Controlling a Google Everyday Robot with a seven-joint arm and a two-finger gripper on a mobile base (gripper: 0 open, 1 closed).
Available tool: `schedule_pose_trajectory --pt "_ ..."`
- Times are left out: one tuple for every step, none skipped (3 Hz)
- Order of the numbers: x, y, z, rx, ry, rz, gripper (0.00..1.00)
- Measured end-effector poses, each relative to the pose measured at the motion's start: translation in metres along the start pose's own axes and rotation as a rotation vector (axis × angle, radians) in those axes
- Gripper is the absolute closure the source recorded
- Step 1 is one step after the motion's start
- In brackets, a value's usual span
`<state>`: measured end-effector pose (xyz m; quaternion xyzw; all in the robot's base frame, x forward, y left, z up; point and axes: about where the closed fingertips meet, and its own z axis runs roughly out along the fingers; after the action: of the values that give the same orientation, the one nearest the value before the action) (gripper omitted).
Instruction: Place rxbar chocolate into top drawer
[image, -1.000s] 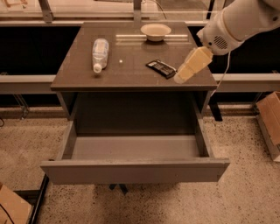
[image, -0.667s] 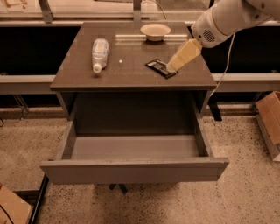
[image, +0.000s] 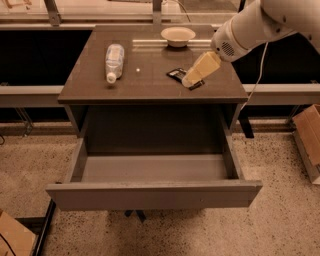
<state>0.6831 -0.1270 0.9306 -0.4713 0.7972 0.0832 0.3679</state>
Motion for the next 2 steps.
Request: schedule_pose_trajectory --pt "0.0 -0.007 0.041 -0.015 -0.023 0.052 0.0" --pt "-0.001 -0.028 0.089 -0.022 -0.077 0.141 0.0"
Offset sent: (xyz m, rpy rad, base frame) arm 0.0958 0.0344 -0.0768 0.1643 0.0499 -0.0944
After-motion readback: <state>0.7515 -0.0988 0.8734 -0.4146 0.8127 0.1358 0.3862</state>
